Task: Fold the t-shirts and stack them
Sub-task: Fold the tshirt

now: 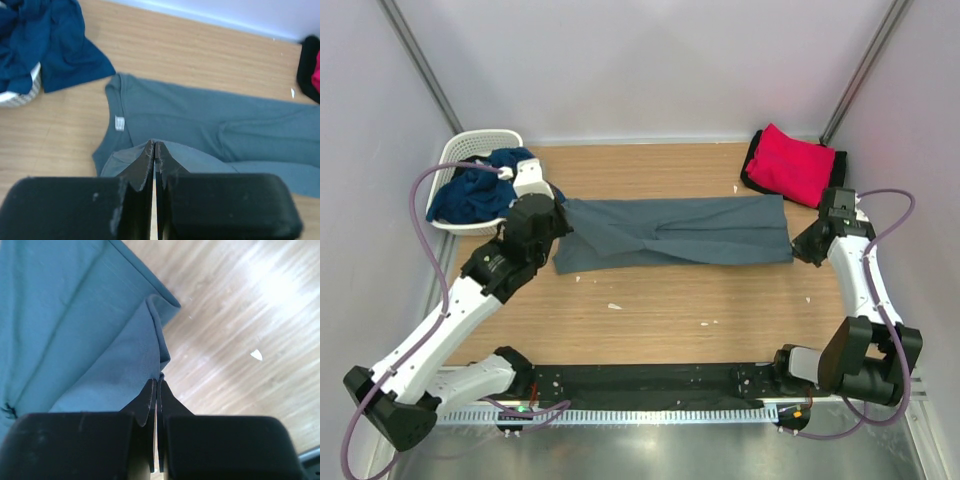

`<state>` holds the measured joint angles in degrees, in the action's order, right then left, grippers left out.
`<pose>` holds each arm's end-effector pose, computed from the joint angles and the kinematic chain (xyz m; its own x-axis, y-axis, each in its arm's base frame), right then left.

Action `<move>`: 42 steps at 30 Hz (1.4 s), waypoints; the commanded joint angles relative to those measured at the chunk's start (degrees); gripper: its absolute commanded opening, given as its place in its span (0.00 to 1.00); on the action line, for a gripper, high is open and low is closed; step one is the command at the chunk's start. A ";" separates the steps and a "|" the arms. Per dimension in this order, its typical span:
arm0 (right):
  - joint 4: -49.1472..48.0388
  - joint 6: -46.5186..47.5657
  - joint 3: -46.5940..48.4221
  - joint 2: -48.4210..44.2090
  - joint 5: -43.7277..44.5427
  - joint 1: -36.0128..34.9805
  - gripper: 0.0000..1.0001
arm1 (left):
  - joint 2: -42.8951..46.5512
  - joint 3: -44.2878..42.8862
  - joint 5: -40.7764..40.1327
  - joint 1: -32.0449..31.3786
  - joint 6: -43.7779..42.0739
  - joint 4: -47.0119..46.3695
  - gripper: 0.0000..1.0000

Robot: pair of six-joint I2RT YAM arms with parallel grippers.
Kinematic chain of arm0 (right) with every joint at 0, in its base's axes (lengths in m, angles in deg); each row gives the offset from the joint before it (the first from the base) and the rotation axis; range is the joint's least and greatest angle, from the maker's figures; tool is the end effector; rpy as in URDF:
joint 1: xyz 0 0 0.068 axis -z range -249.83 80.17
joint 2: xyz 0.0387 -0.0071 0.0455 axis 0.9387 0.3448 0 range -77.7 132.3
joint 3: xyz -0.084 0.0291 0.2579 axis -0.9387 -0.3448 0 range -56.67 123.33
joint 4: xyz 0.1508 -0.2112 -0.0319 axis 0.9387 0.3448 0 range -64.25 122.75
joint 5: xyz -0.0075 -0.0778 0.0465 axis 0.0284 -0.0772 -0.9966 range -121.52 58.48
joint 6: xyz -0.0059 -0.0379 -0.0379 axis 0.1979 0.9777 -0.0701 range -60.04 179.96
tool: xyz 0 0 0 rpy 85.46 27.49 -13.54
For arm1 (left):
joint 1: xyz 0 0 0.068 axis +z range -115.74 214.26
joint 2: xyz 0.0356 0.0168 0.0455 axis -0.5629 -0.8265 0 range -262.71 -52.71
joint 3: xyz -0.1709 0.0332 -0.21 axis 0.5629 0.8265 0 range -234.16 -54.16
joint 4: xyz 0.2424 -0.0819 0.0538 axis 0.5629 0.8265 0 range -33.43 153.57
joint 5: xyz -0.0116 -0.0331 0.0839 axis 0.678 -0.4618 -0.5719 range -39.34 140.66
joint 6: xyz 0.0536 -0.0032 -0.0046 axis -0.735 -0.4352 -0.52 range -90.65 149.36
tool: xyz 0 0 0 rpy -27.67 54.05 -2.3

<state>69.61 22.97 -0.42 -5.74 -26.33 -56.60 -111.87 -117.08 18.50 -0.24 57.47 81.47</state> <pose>0.2385 -0.0595 0.2616 -0.5064 0.7347 -0.4515 0.7227 0.6472 0.2425 0.1940 -0.1103 0.3786 -0.2953 -0.2811 -0.9131 -0.0781 0.9597 -0.2701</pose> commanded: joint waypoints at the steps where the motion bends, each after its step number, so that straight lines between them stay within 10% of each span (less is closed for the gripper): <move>1: 2.54 1.22 -1.84 -3.05 0.08 -0.14 0.01 | 4.75 2.96 0.26 -2.75 3.87 6.98 0.00; 24: 24.61 -3.79 -4.74 -15.63 11.77 0.04 0.01 | 16.88 8.16 4.30 -8.83 12.23 32.04 0.00; 42: 10.20 -0.71 3.51 5.27 7.02 -0.05 0.01 | 1.77 -0.63 -7.82 -8.48 -5.88 12.81 0.00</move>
<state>83.71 20.87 -1.25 -2.90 -19.53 -56.60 -107.65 -115.55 15.18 -8.86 58.24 102.37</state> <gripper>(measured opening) 0.029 0.005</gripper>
